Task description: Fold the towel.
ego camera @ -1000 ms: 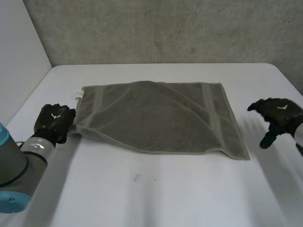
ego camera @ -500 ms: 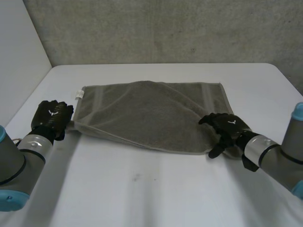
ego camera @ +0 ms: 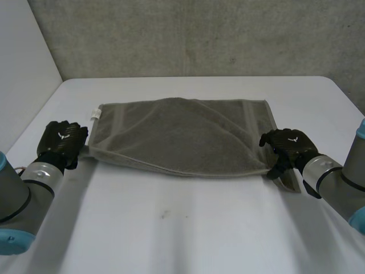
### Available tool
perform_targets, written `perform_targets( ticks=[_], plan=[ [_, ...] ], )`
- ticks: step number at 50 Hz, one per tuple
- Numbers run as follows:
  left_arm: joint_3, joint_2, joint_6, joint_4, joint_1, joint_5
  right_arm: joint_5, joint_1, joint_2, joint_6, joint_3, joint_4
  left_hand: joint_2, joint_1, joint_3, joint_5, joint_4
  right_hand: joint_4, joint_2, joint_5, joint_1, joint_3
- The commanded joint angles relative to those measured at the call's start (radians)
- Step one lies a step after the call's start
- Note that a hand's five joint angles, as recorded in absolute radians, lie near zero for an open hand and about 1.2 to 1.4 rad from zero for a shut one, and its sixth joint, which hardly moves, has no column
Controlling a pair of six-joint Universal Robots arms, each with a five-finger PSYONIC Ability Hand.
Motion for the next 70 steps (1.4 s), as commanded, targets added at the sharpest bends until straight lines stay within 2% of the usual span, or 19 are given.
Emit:
perform_targets(
  ticks=[1, 6, 8, 9, 11, 12, 13, 14, 15, 16, 23, 29, 37, 38, 39, 40, 46, 63, 70],
  plan=[
    [-0.002, -0.001, 0.0, 0.0, -0.001, -0.001, -0.008, -0.008, 0.008, 0.001, 0.005, 0.019, 0.178, 0.192, 0.179, 0.179, 0.179, 0.056, 0.047, 0.06, 0.098, 0.052],
    [-0.002, -0.001, 0.0, -0.003, -0.001, -0.001, -0.007, -0.009, 0.022, -0.003, 0.005, 0.019, 0.178, 0.192, 0.179, 0.179, 0.179, 0.159, 0.15, 0.163, 0.2, 0.155],
    [-0.002, -0.001, 0.0, -0.003, 0.0, -0.002, -0.004, -0.018, 0.022, -0.003, 0.002, 0.019, 0.178, 0.192, 0.179, 0.179, 0.179, 0.34, 0.331, 0.344, 0.381, 0.336],
    [-0.002, -0.001, 0.0, -0.003, 0.0, -0.002, -0.004, -0.018, 0.022, -0.003, 0.002, 0.019, 0.178, 0.192, 0.179, 0.179, 0.179, 0.341, 0.332, 0.345, 0.382, 0.337],
    [-0.002, -0.001, 0.0, -0.003, 0.0, -0.002, 0.002, -0.032, 0.022, -0.001, -0.004, 0.019, 0.178, 0.192, 0.179, 0.179, 0.179, 0.577, 0.568, 0.581, 0.619, 0.573],
    [0.0, -0.001, 0.0, -0.003, 0.002, -0.002, 0.002, -0.032, 0.022, -0.001, -0.004, 0.019, 0.178, 0.192, 0.179, 0.179, 0.179, 0.579, 0.569, 0.583, 0.62, 0.575],
    [0.0, -0.001, 0.0, -0.005, 0.003, -0.002, 0.001, -0.041, 0.023, -0.001, -0.008, 0.02, 0.178, 0.192, 0.179, 0.179, 0.179, 0.742, 0.732, 0.745, 0.783, 0.738],
    [0.0, -0.001, 0.0, -0.005, 0.003, -0.002, 0.001, -0.041, 0.023, -0.001, -0.009, 0.02, 0.178, 0.192, 0.179, 0.179, 0.179, 0.743, 0.734, 0.747, 0.785, 0.739],
    [0.0, 0.0, -0.001, -0.005, 0.002, -0.002, 0.002, -0.05, 0.023, -0.001, -0.012, 0.025, 0.178, 0.192, 0.179, 0.179, 0.179, 0.909, 0.9, 0.913, 0.95, 0.905],
    [0.0, 0.002, -0.001, -0.008, 0.002, -0.002, 0.002, -0.06, 0.023, -0.001, -0.015, 0.031, 0.178, 0.192, 0.179, 0.179, 0.179, 0.947, 0.938, 0.951, 0.989, 0.943],
    [-0.002, 0.035, -0.004, -0.047, -0.004, -0.001, -0.005, -0.081, 0.016, 0.013, -0.044, 0.121, 0.178, 0.192, 0.179, 0.179, 0.179, 0.948, 0.938, 0.951, 0.989, 0.944],
    [-0.002, 0.109, -0.01, -0.107, -0.012, 0.001, -0.094, -0.106, -0.027, -0.009, -0.051, 0.227, 0.178, 0.192, 0.179, 0.179, 0.179, 0.948, 0.938, 0.951, 0.989, 0.944],
    [-0.002, 0.149, -0.018, -0.172, -0.017, 0.002, -0.137, -0.107, -0.081, -0.01, -0.029, 0.267, 0.178, 0.192, 0.179, 0.179, 0.179, 0.948, 0.938, 0.951, 0.989, 0.944],
    [-0.002, 0.149, -0.018, -0.172, -0.017, 0.002, -0.134, -0.104, -0.077, -0.019, -0.018, 0.266, 0.178, 0.192, 0.179, 0.179, 0.179, 0.539, 0.53, 0.543, 0.58, 0.535],
    [-0.002, 0.144, -0.018, -0.172, -0.017, 0.002, -0.134, -0.104, -0.077, -0.019, -0.018, 0.266, 0.178, 0.192, 0.179, 0.179, 0.179, 0.535, 0.526, 0.539, 0.576, 0.531],
    [-0.002, 0.141, -0.018, -0.172, -0.015, 0.004, -0.127, -0.101, -0.063, -0.021, -0.006, 0.26, 0.178, 0.192, 0.179, 0.179, 0.179, 0.398, 0.389, 0.402, 0.44, 0.394],
    [0.0, 0.132, -0.018, -0.172, -0.011, 0.004, -0.125, -0.1, 0.017, -0.021, -0.007, 0.26, 0.178, 0.192, 0.179, 0.179, 0.179, 0.359, 0.349, 0.362, 0.4, 0.355],
    [0.008, 0.117, -0.018, -0.163, 0.003, 0.004, -0.126, -0.101, 0.023, -0.026, -0.009, 0.25, 0.178, 0.192, 0.179, 0.179, 0.179, 0.315, 0.305, 0.318, 0.356, 0.311],
    [0.011, 0.108, -0.018, -0.16, 0.003, 0.004, -0.12, -0.101, 0.025, -0.024, -0.007, 0.186, 0.178, 0.192, 0.179, 0.179, 0.179, 0.341, 0.332, 0.345, 0.382, 0.337]
  ],
)
